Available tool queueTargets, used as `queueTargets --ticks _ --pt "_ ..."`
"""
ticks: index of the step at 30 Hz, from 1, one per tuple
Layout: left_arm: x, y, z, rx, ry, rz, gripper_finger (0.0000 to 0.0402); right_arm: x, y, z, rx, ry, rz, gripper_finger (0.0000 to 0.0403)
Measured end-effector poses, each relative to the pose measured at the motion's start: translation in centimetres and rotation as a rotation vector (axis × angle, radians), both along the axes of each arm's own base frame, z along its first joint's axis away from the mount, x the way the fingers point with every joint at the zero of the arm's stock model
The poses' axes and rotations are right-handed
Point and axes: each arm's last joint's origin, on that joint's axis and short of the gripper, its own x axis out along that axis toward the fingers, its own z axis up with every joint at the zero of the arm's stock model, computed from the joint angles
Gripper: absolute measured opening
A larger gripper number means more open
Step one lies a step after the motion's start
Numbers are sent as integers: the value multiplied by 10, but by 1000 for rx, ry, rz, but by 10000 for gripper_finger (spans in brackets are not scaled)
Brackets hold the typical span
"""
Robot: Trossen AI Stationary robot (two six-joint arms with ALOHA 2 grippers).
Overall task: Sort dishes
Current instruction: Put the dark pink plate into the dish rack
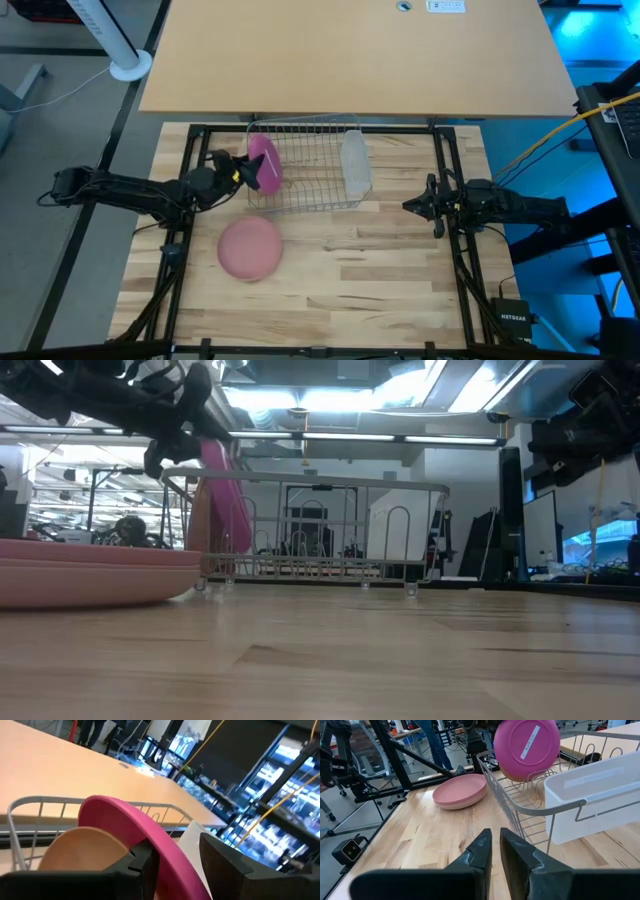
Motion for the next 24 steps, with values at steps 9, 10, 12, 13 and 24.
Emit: queueTargets --ticks 9,10,12,13,24 --pt "1 -1 -1 22 38 -65 129 0 0 0 1 0 0 44" --pt "1 -1 -1 23 40 -65 129 0 0 0 1 0 0 44" --pt "1 -1 -1 26 43 -66 131 0 0 0 1 0 0 44" --pt "1 -1 -1 25 43 -68 134 0 0 0 1 0 0 44" --pt "0 7 -1 -23 -3 -29 211 0 0 0 10 -1 -1 44"
